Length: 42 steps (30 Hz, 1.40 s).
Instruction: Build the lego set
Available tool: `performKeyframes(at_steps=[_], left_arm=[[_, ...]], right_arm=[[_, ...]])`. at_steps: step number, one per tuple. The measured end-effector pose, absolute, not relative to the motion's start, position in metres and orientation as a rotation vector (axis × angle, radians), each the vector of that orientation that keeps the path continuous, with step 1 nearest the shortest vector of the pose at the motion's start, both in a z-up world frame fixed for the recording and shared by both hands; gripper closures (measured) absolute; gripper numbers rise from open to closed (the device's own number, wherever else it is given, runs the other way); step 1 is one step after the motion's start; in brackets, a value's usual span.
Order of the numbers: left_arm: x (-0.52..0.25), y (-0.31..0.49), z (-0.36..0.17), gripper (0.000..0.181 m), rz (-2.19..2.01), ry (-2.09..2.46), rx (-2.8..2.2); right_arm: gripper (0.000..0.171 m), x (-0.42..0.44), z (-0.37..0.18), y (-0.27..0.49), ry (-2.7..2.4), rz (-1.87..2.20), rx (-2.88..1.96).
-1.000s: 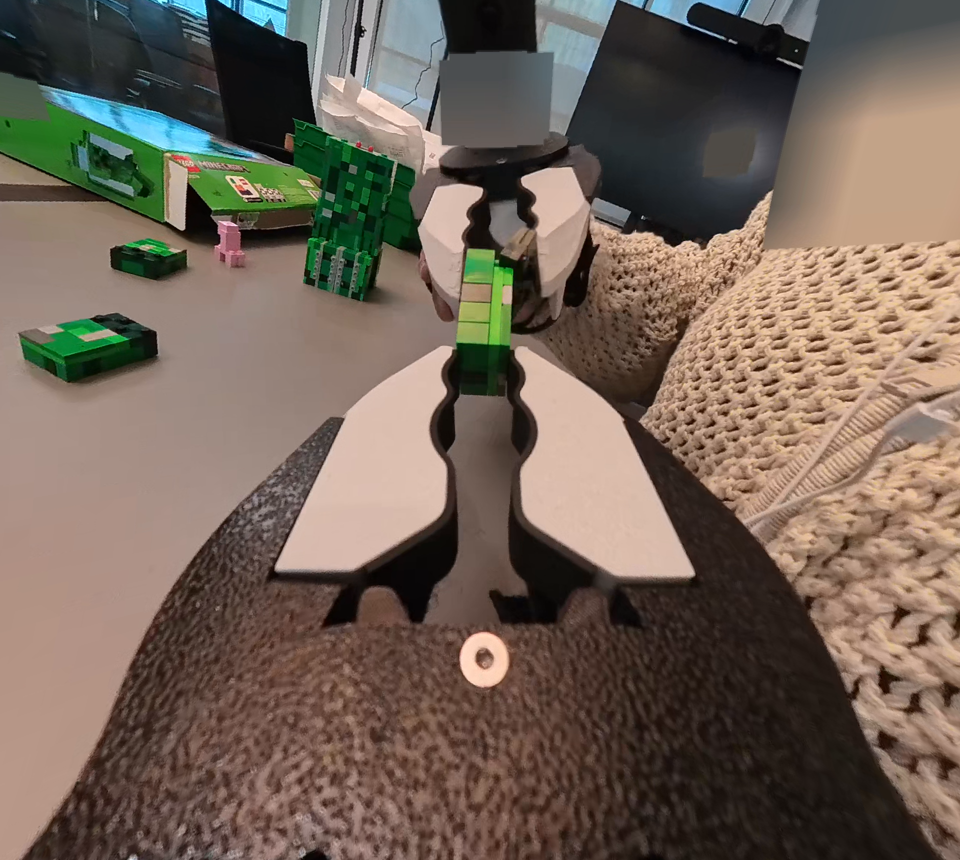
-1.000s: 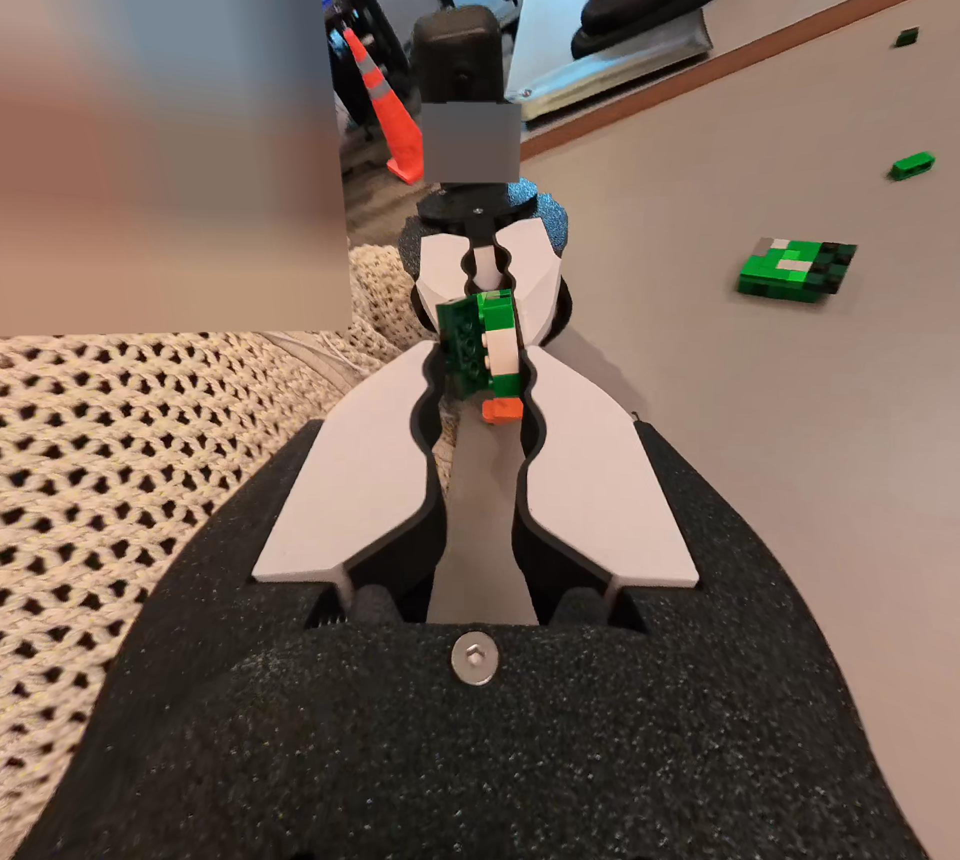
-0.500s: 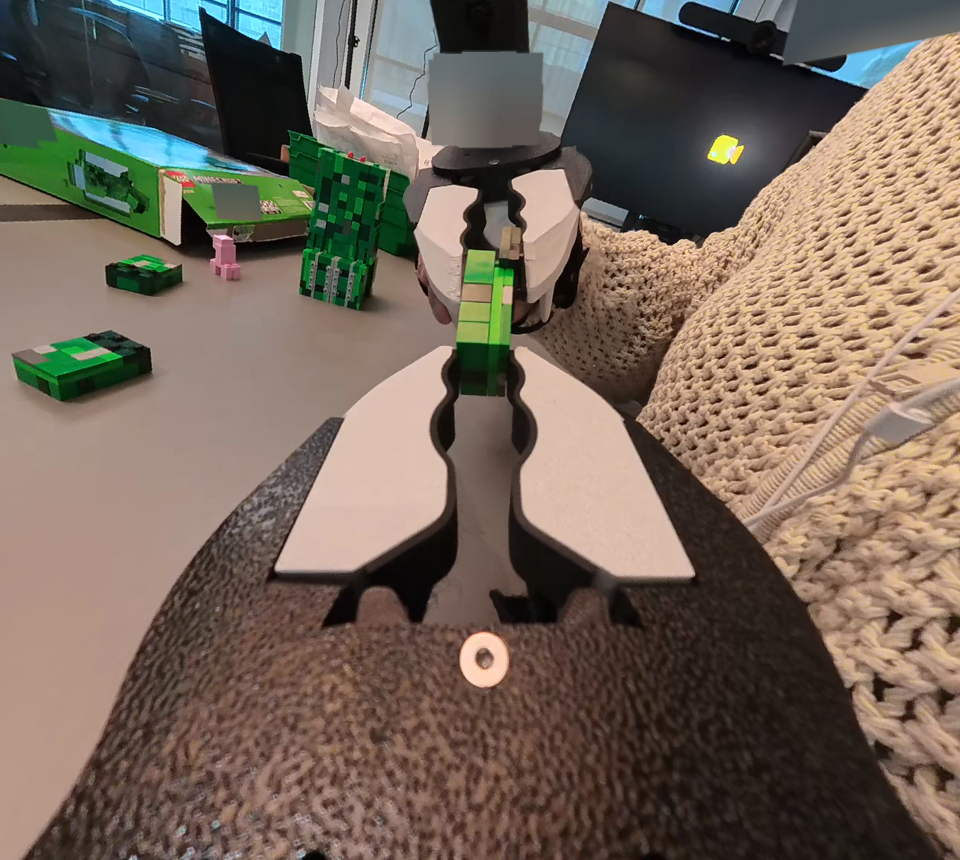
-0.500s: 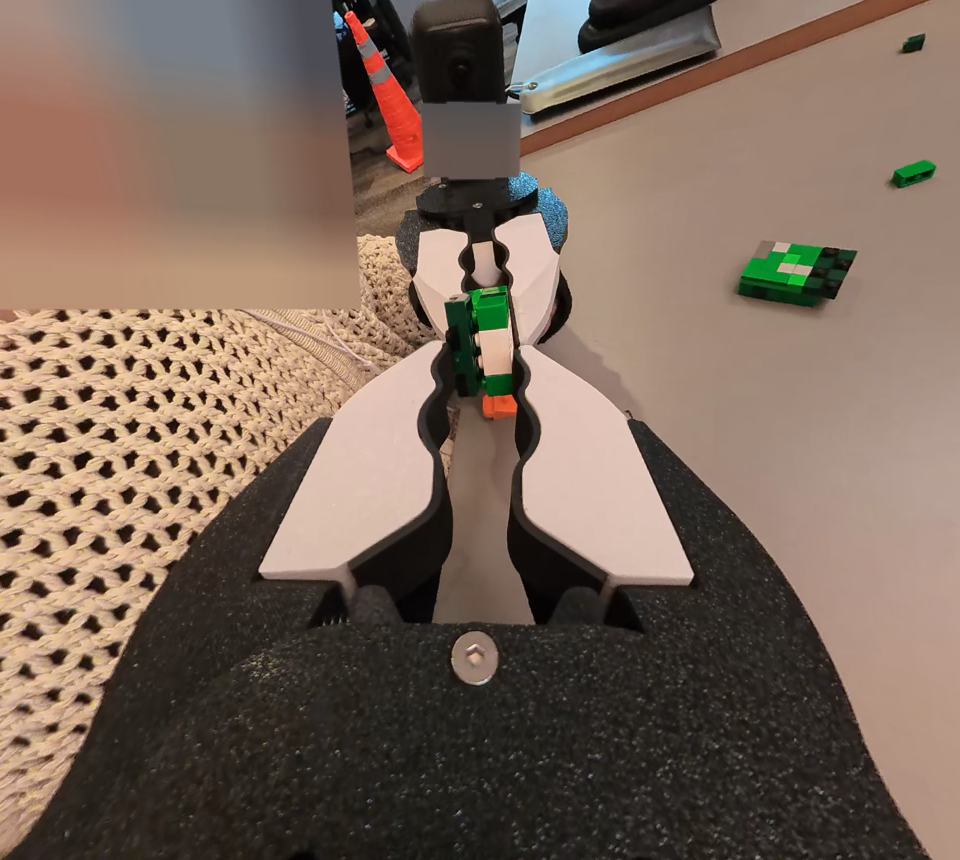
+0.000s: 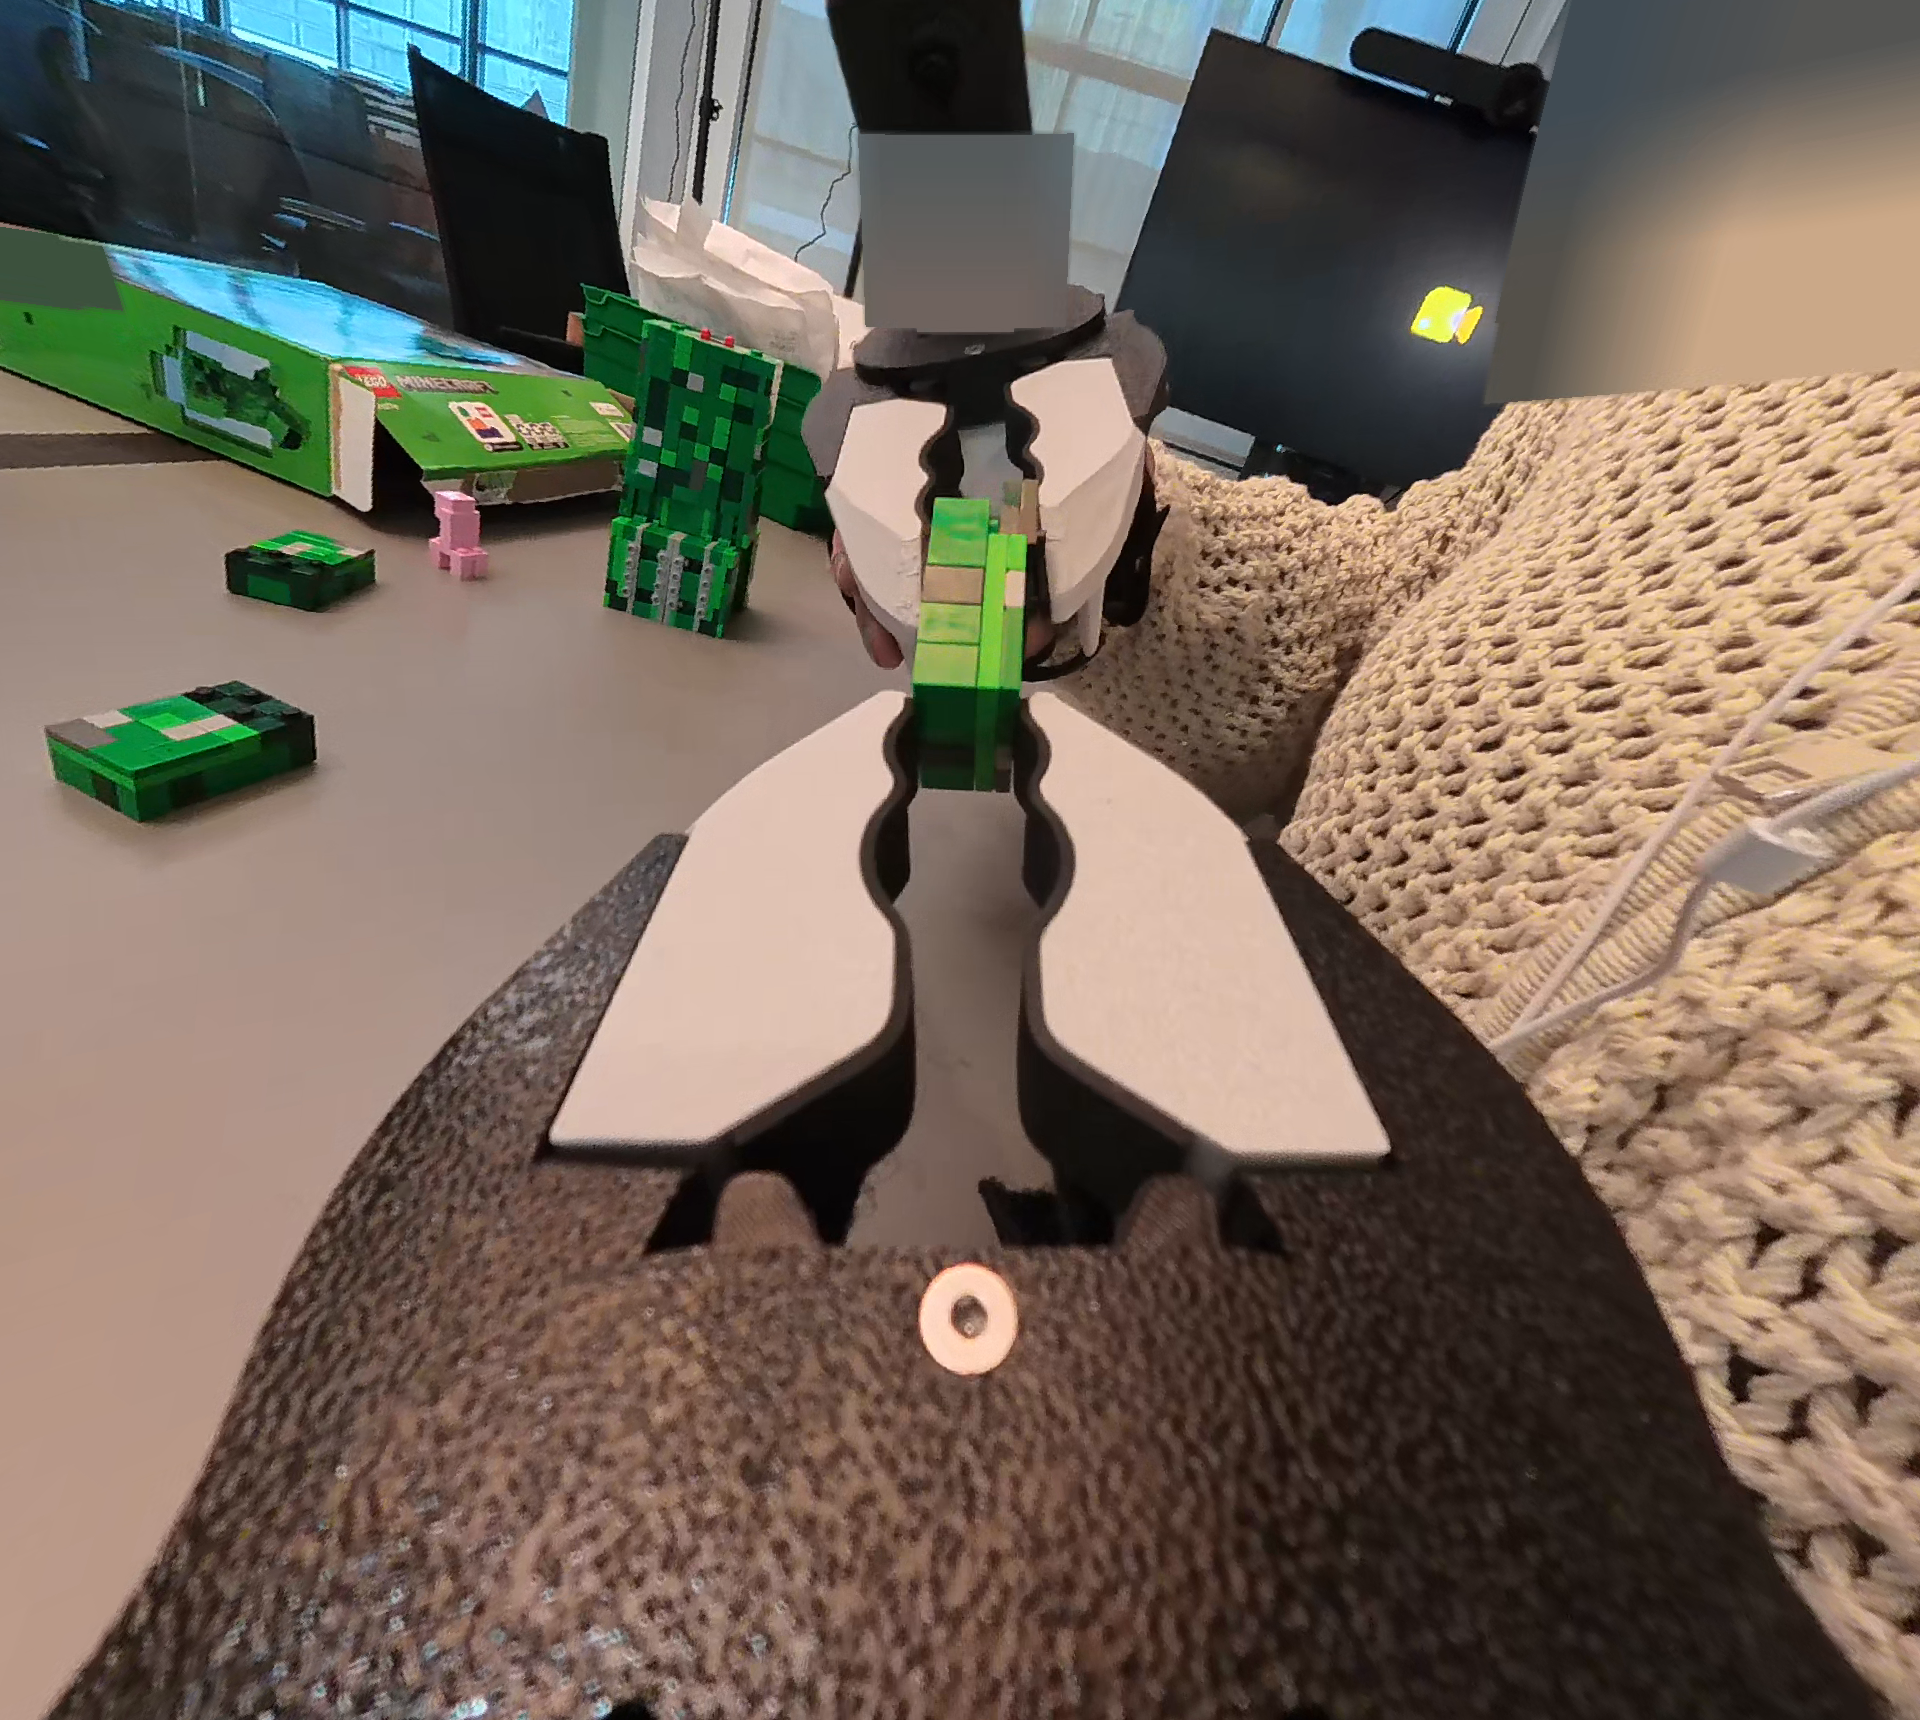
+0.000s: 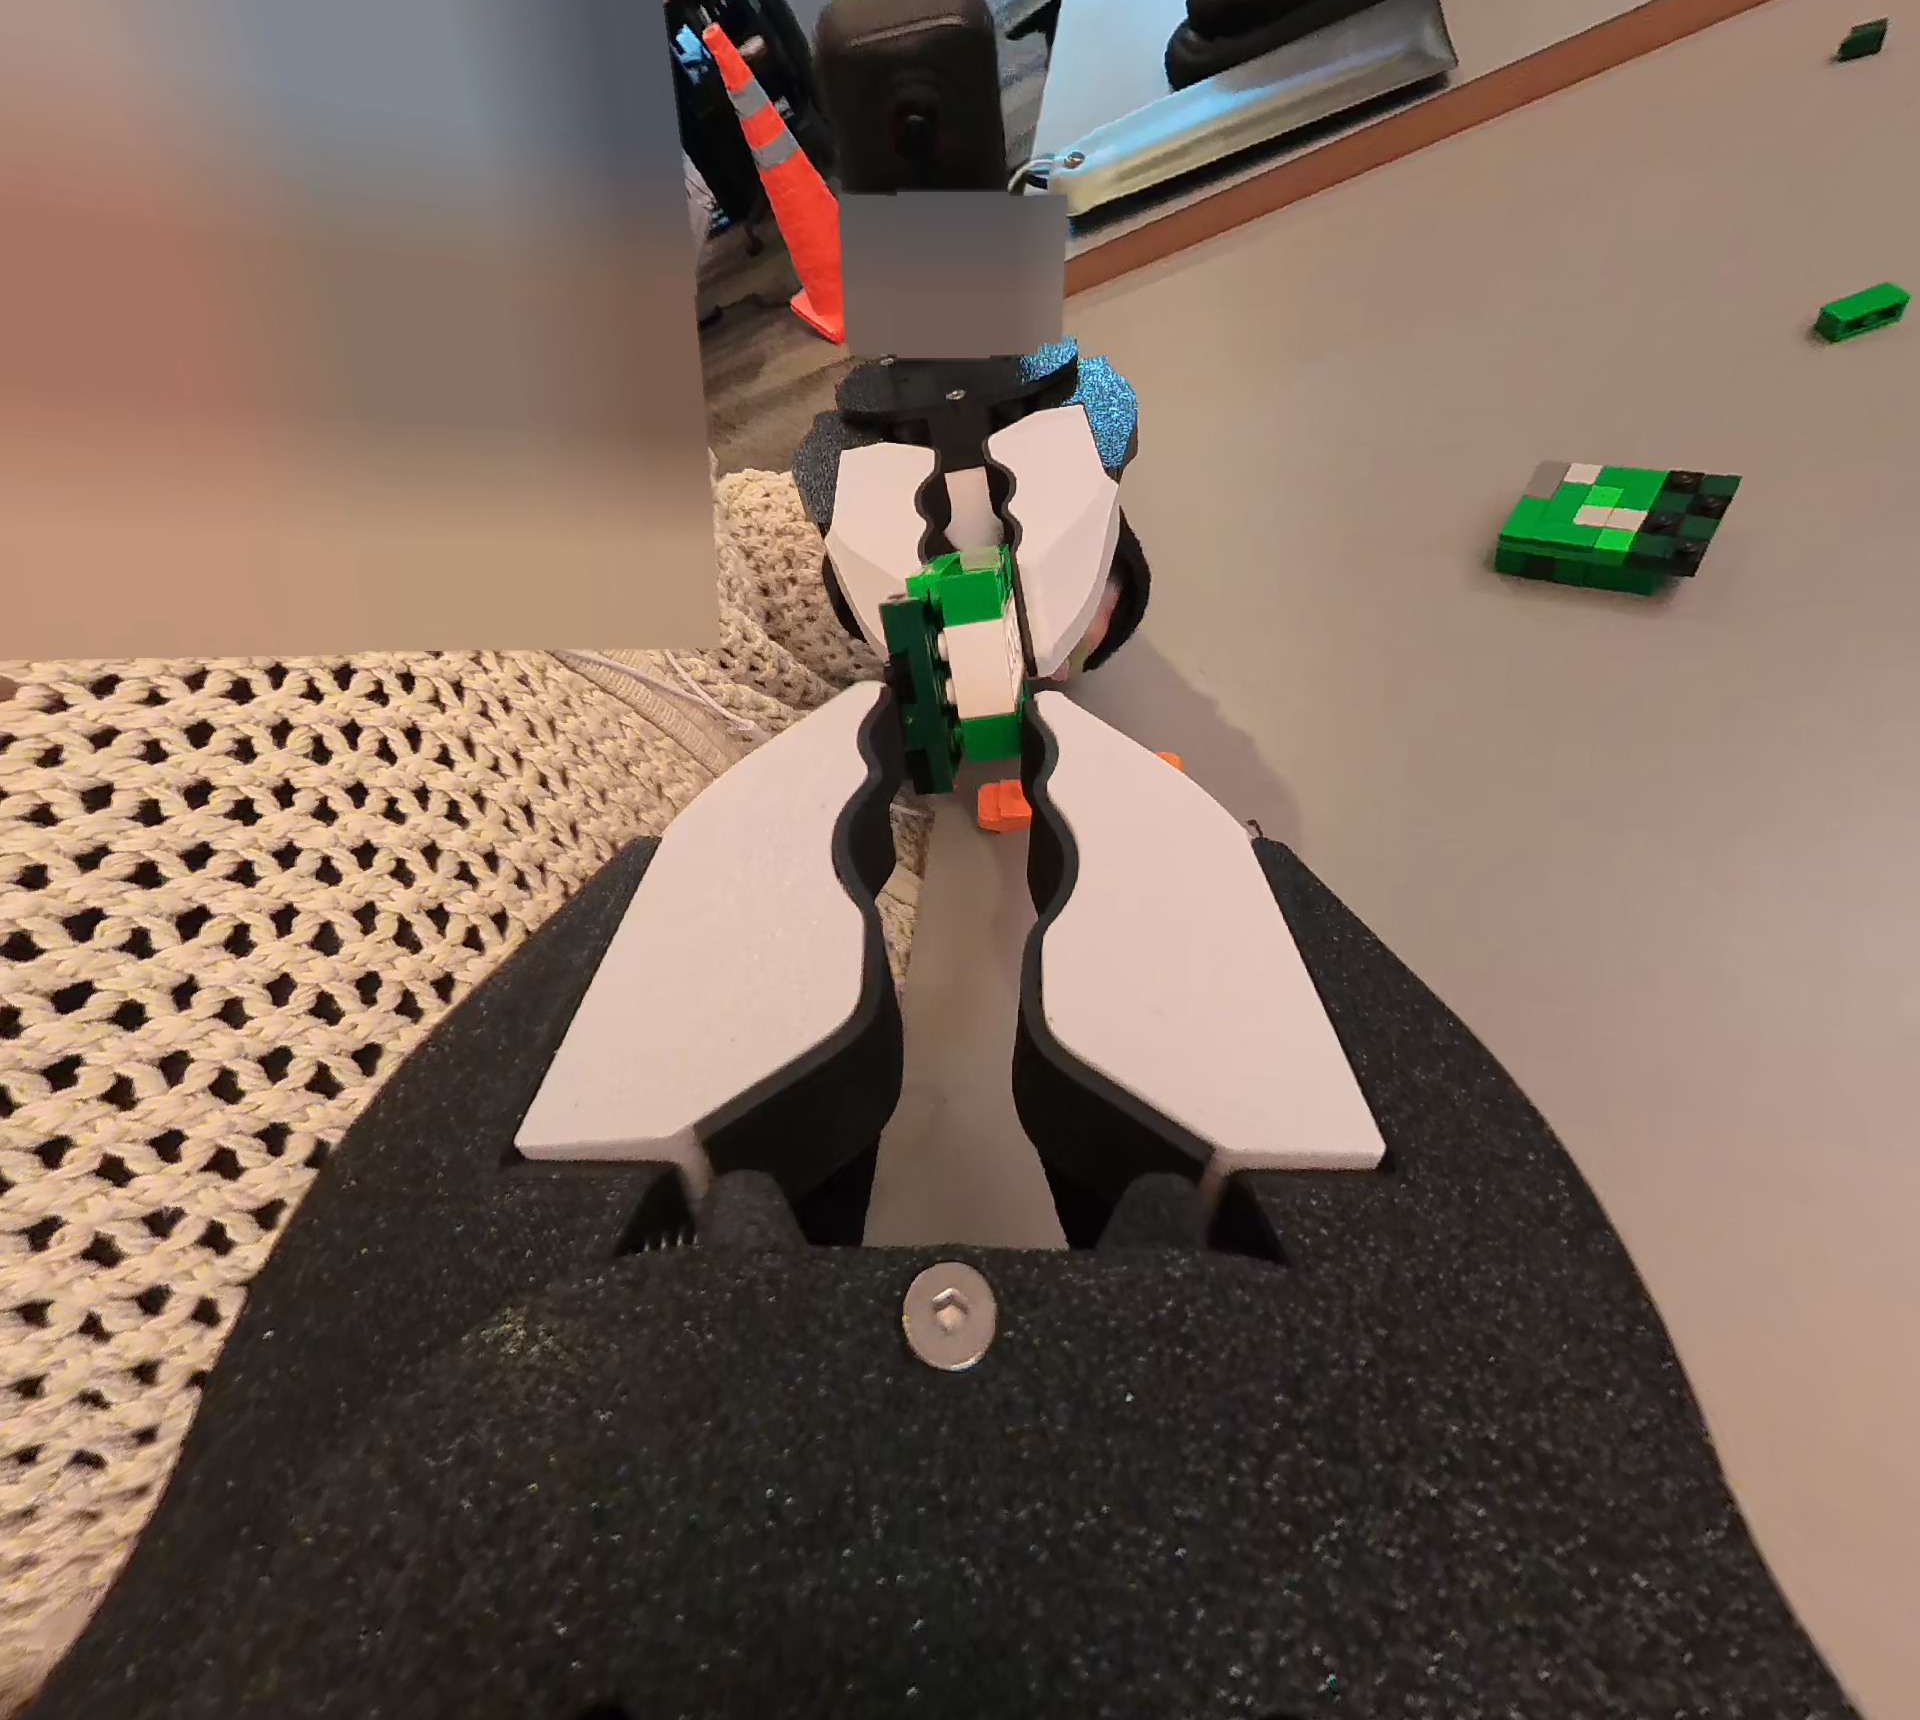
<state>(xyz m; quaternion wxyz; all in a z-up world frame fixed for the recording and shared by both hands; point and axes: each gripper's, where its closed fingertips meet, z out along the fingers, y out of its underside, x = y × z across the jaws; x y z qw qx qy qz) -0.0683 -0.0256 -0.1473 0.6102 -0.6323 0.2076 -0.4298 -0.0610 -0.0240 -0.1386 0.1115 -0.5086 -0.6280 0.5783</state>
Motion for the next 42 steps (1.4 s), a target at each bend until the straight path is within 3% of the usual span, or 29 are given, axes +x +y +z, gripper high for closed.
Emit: performKeyframes(at_steps=[28,42], left_arm=[[-0.0763,-0.0251,-0.1432,0.165,-1.019,0.394,-1.418],[-0.0722,-0.0271,-0.1447,0.165,-1.070,0.396,-1.409]], right_arm=[[0.151,-0.0702,-0.1345,-0.0214,-1.578,1.899,-1.608],[0.153,-0.0661,-0.1382,-0.0229,-1.684,1.770,-1.383]])
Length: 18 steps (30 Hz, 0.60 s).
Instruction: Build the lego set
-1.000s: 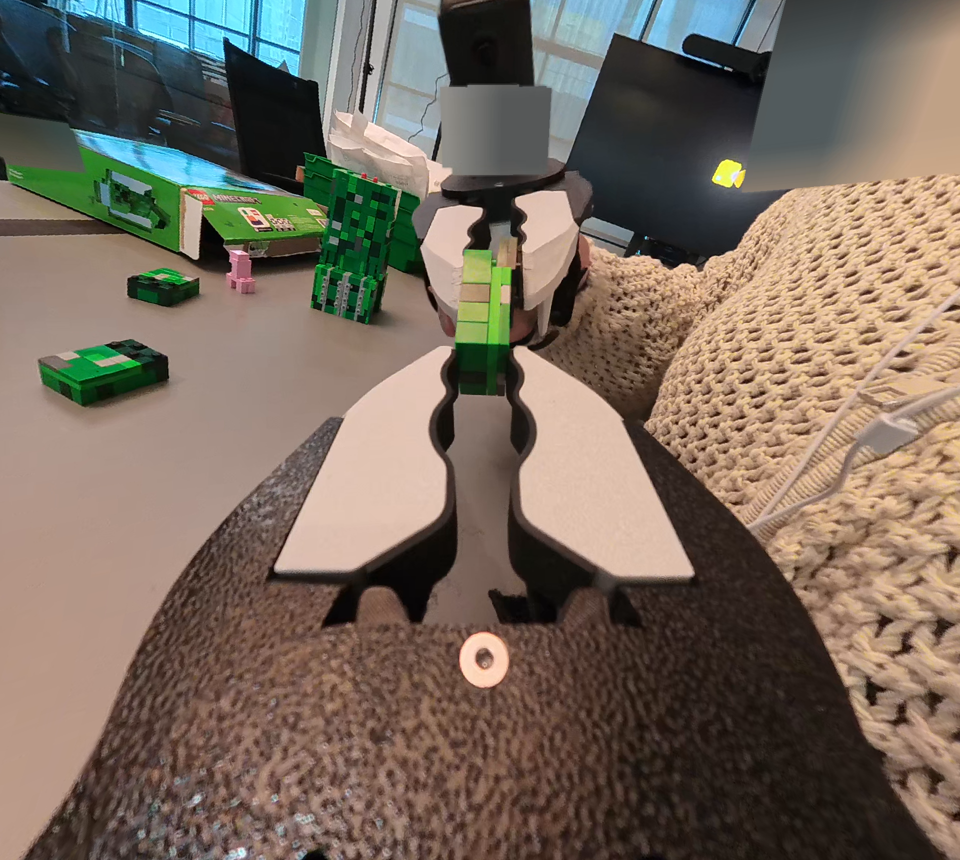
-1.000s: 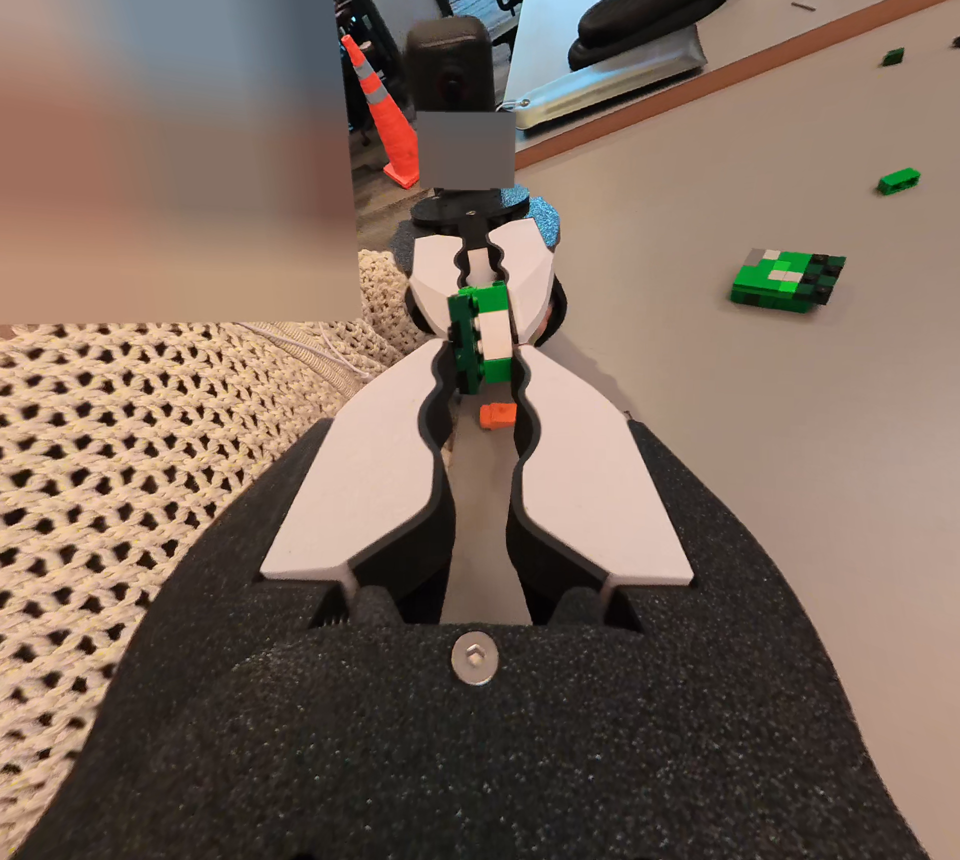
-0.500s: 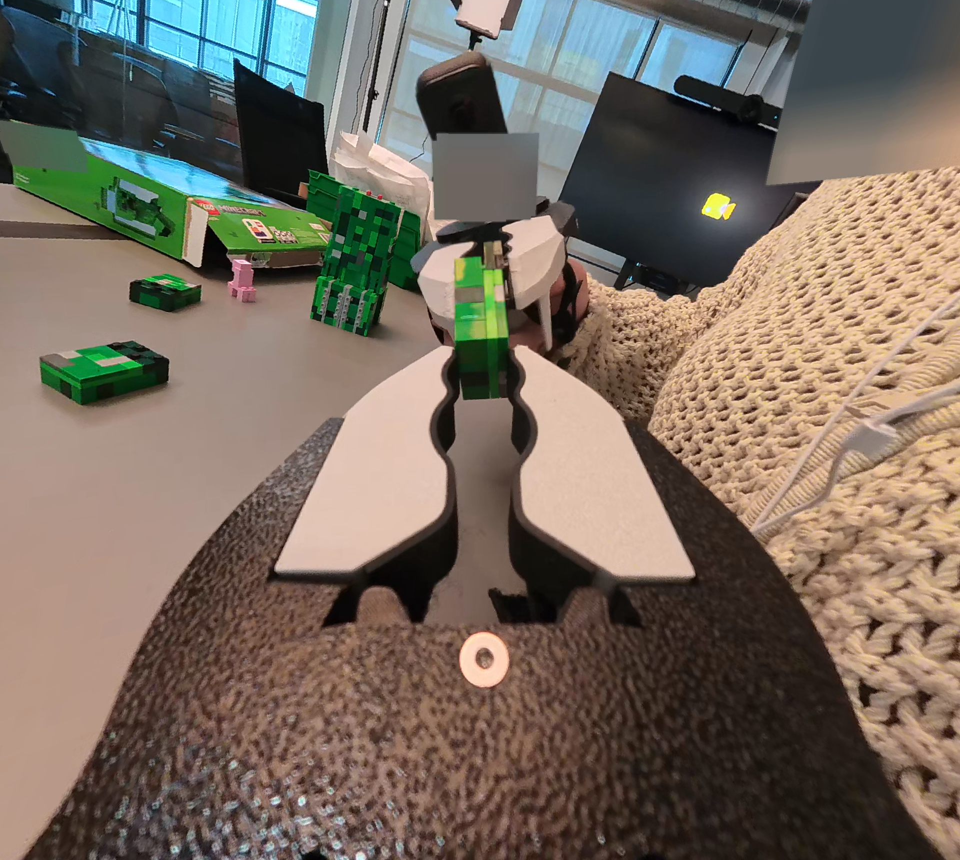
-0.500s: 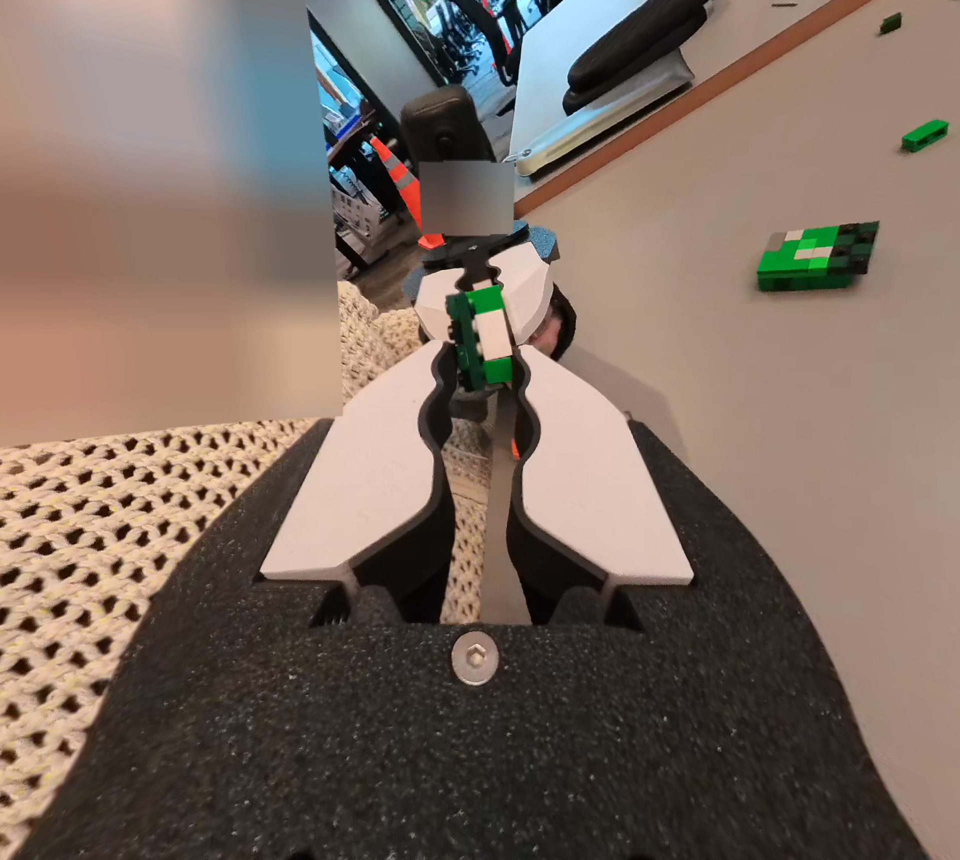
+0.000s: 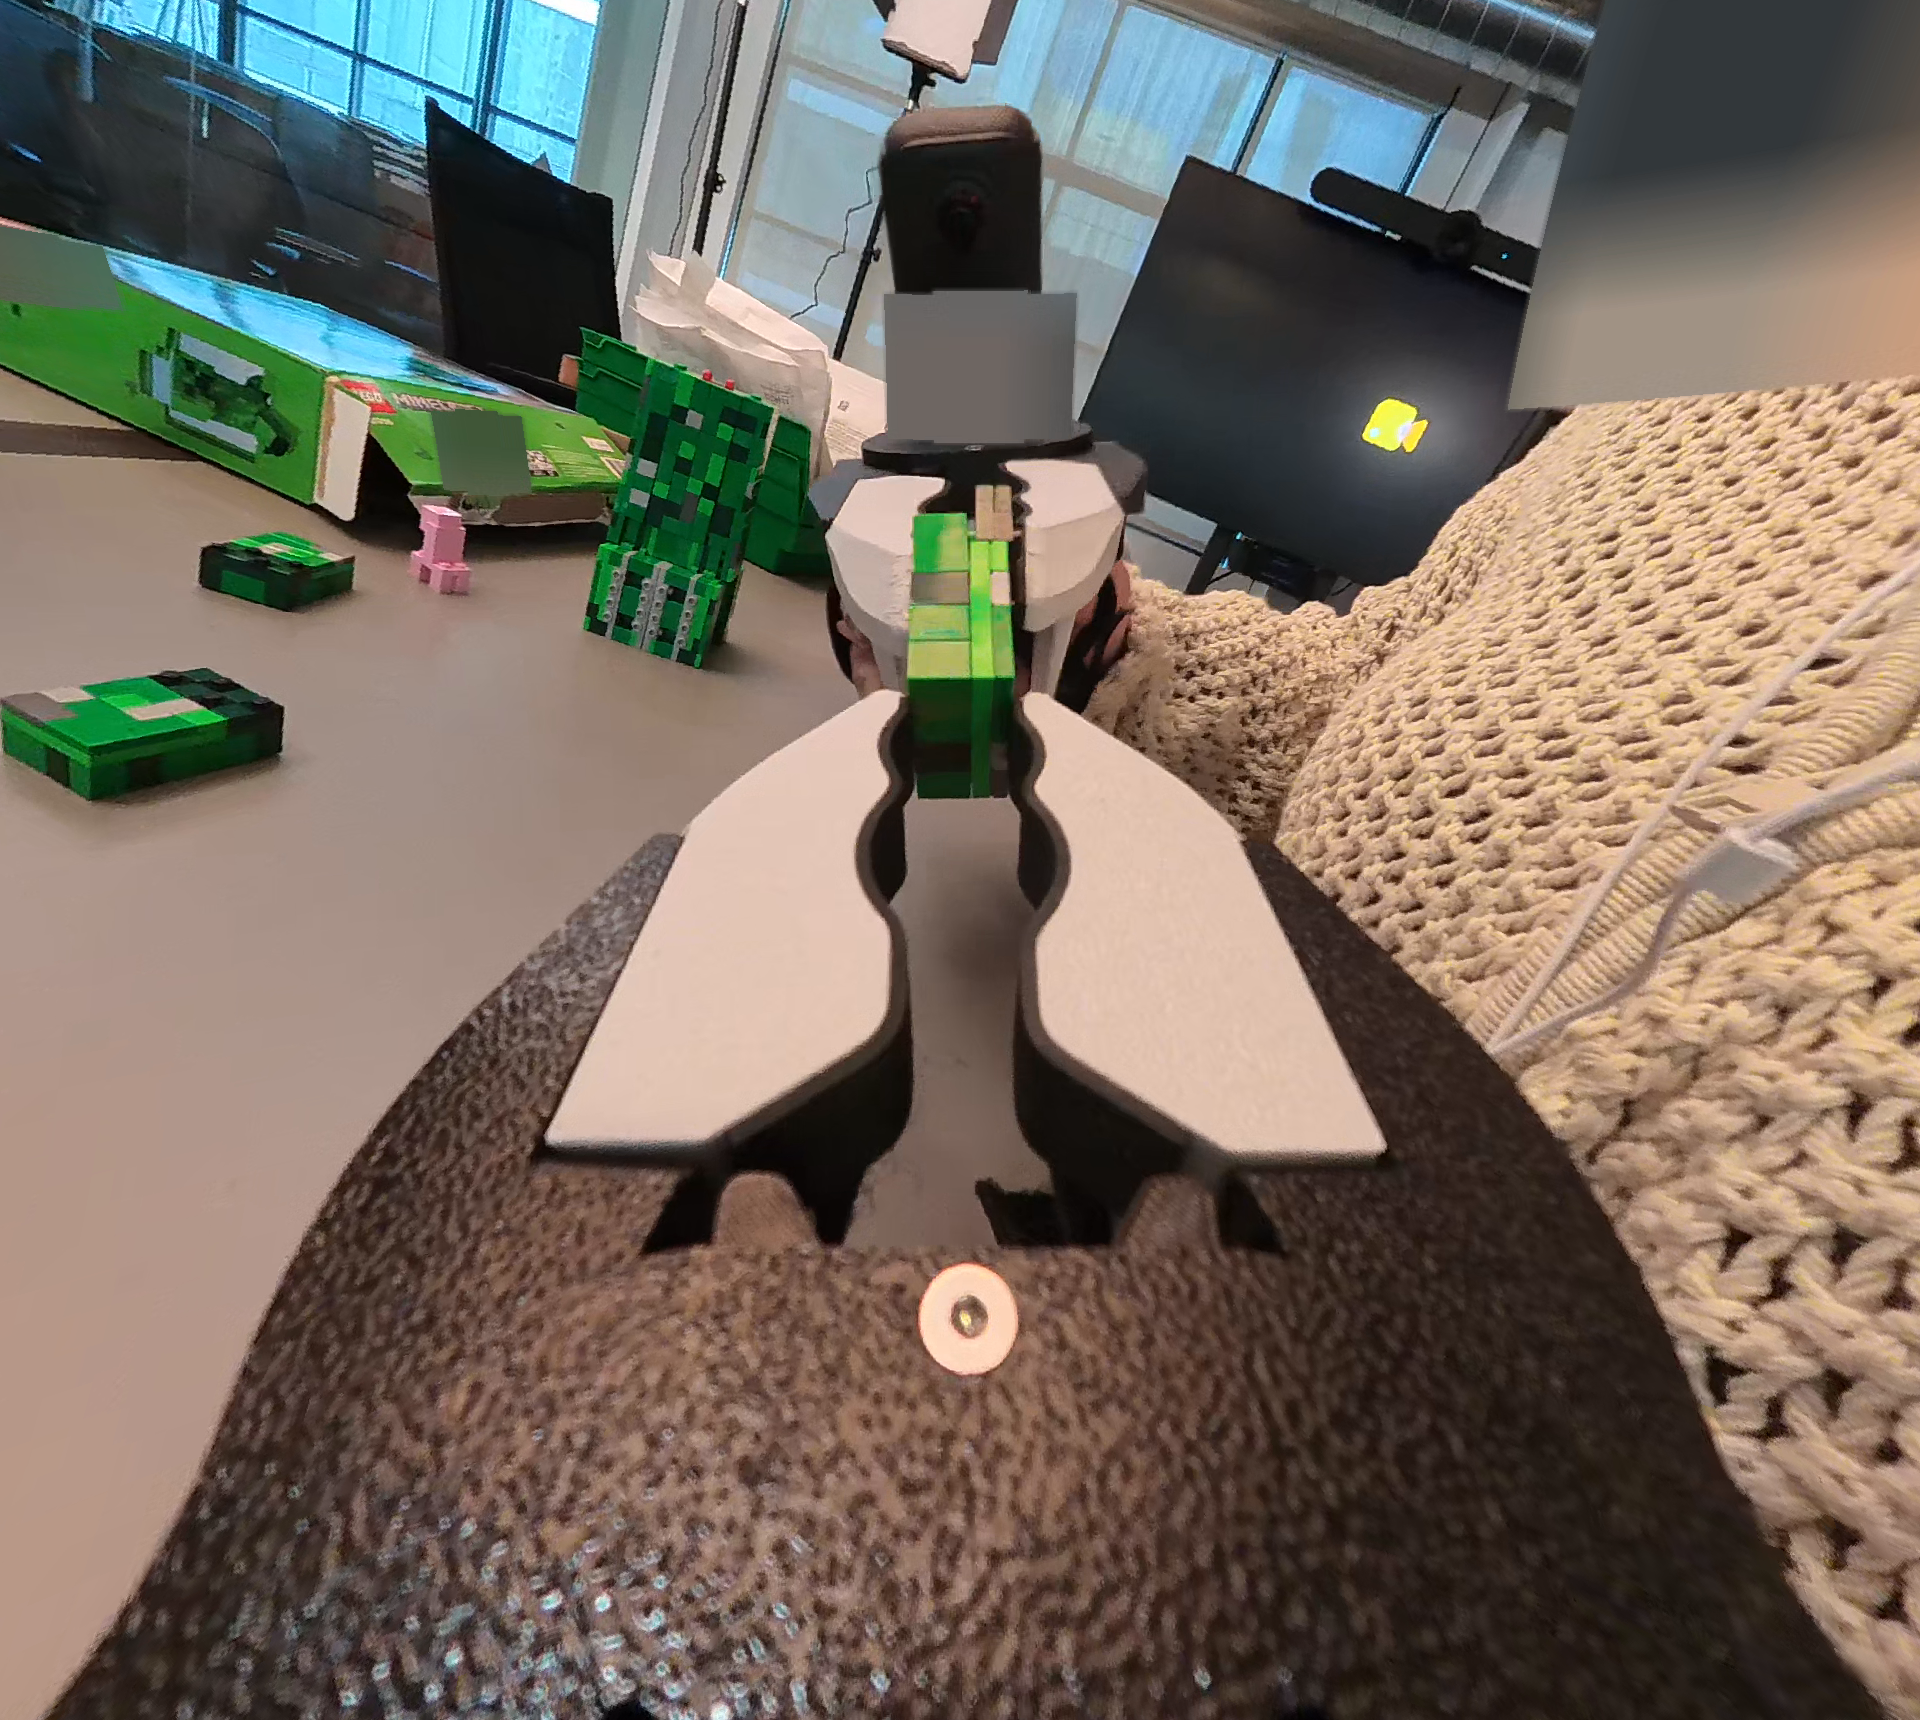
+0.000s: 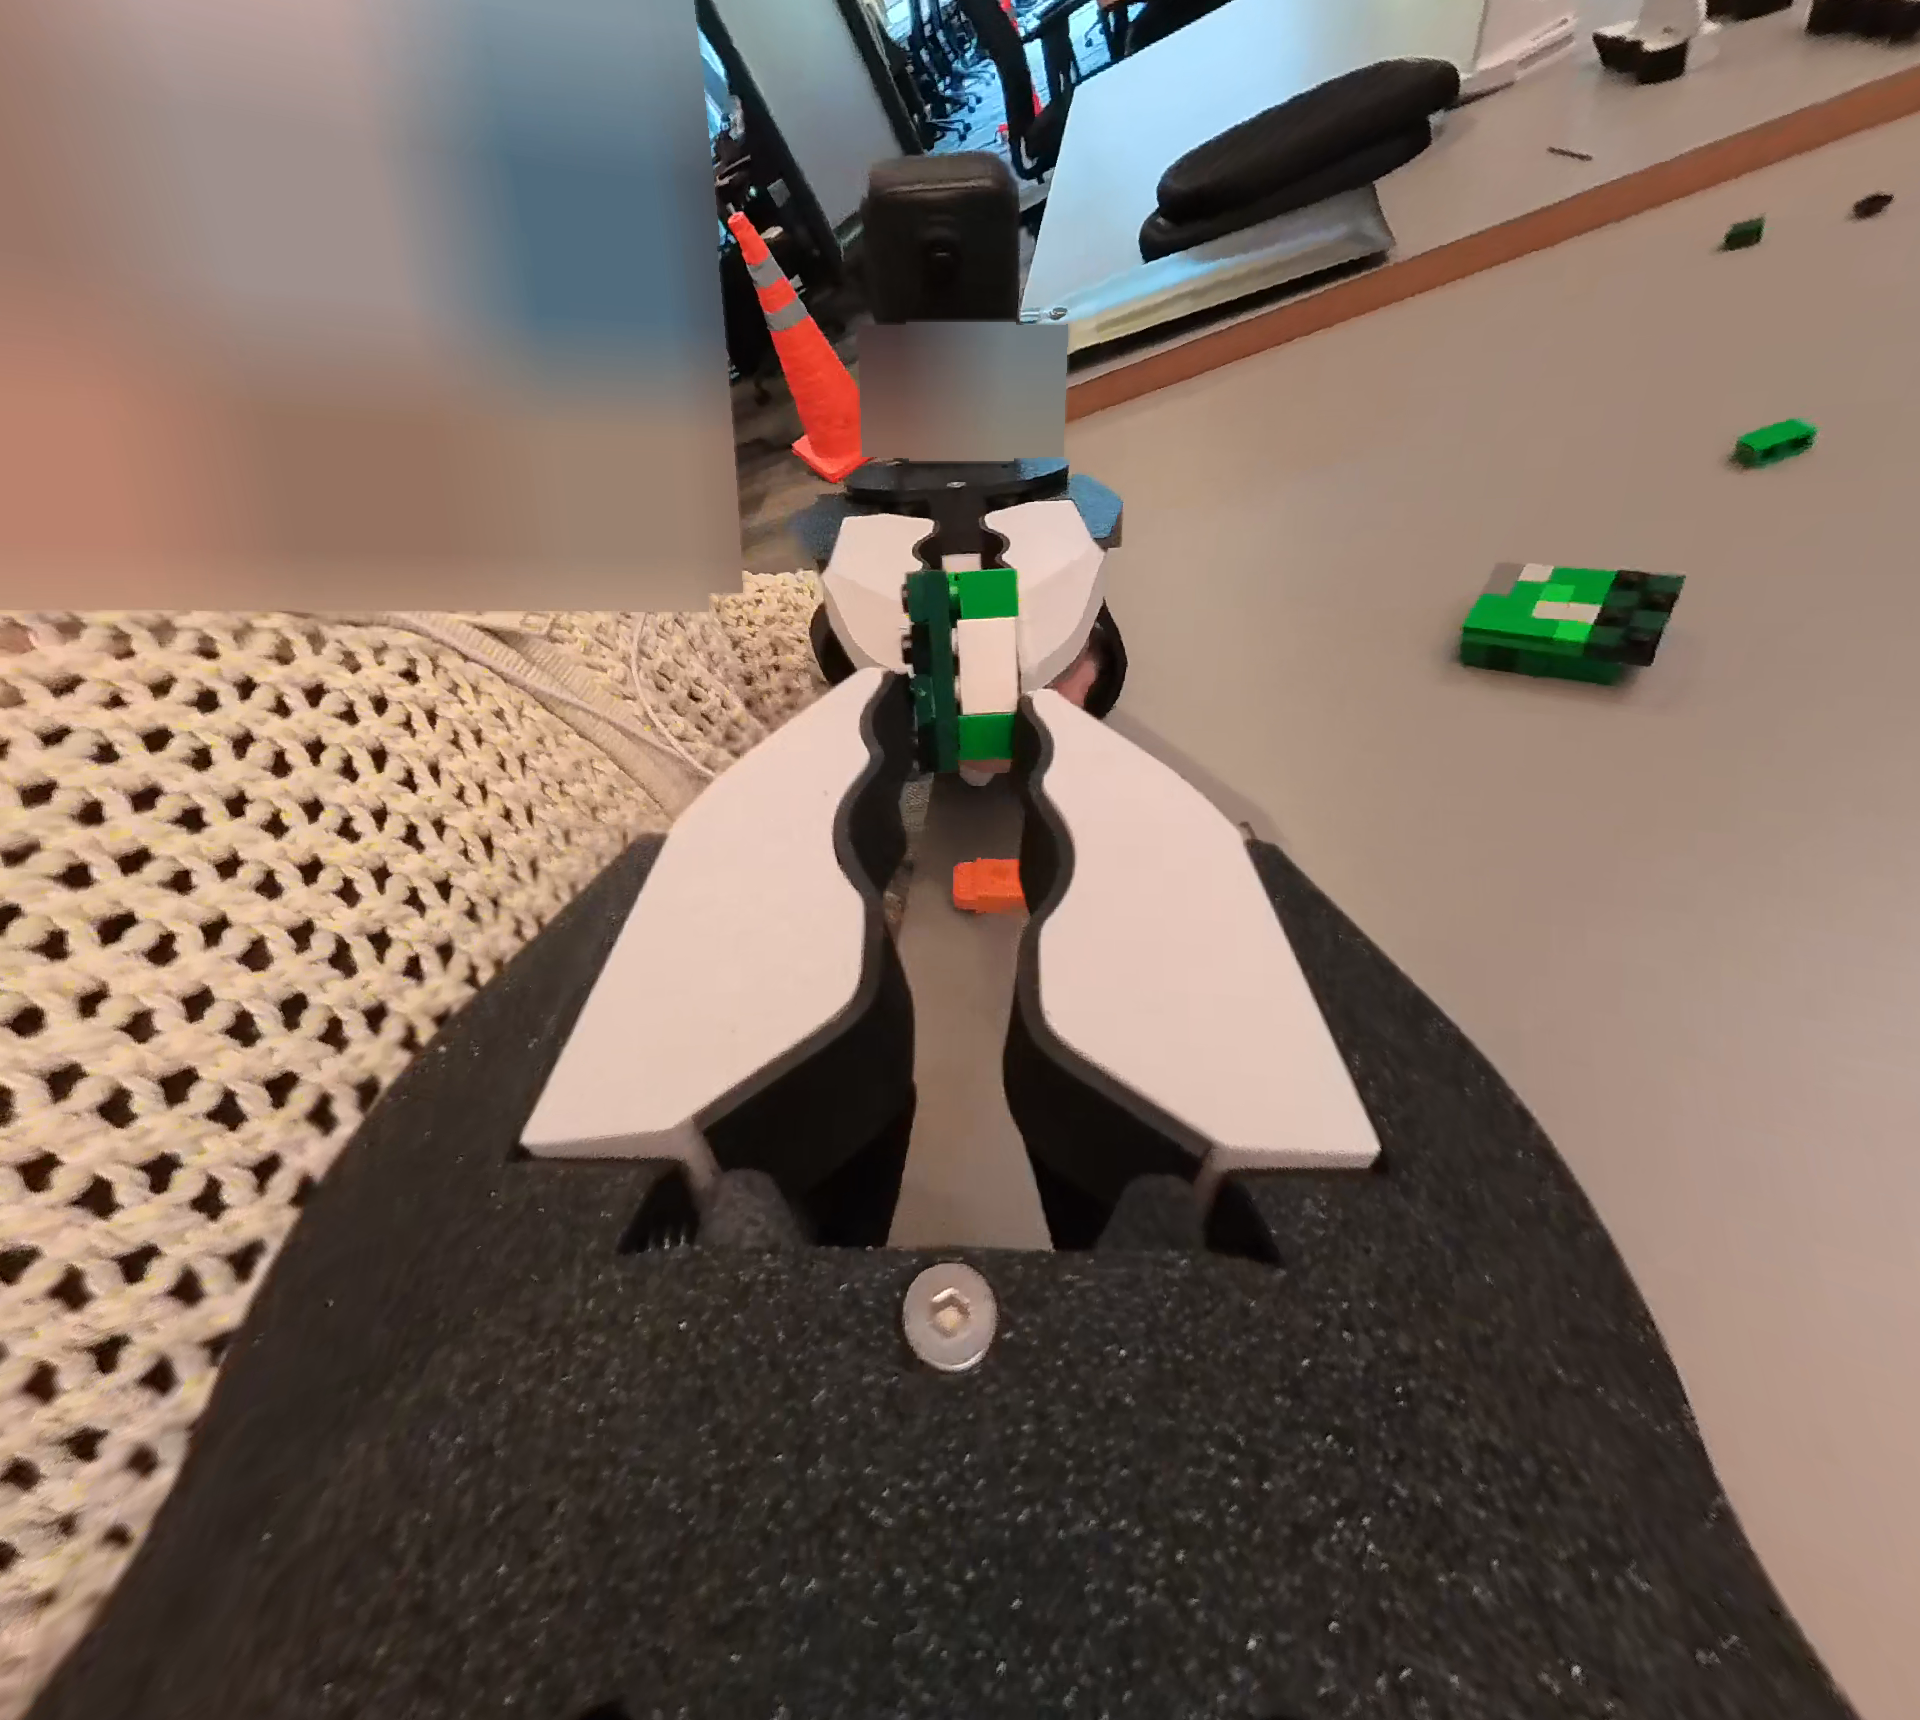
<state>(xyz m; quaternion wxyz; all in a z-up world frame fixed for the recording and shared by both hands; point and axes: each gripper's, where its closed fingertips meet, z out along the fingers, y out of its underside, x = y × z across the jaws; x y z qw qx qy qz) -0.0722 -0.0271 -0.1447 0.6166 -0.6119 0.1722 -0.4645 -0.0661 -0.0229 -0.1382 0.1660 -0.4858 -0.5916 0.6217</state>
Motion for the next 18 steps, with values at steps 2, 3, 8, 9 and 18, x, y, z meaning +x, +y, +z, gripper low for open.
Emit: performKeyframes(at_steps=[2,3,8,9,18], left_arm=[[-0.0715,-0.0275,-0.1452,0.165,-1.061,0.407,-1.410],[-0.0716,-0.0277,-0.1452,0.165,-1.053,0.412,-1.409],[-0.0721,-0.0272,-0.1437,0.165,-1.001,0.434,-1.416],[-0.0725,-0.0266,-0.1437,0.165,-0.997,0.434,-1.419],[-0.0726,-0.0272,-0.1408,0.165,-1.005,0.429,-1.402]], right_arm=[[0.153,-0.0654,-0.1392,-0.0231,-1.706,1.748,-1.333],[0.153,-0.0654,-0.1392,-0.0233,-1.712,1.736,-1.311],[0.152,-0.0664,-0.1357,-0.0235,-1.670,1.817,-1.358],[0.152,-0.0672,-0.1362,-0.0228,-1.659,1.826,-1.374],[0.143,-0.0732,-0.1366,-0.0251,-1.617,1.855,-1.401]])
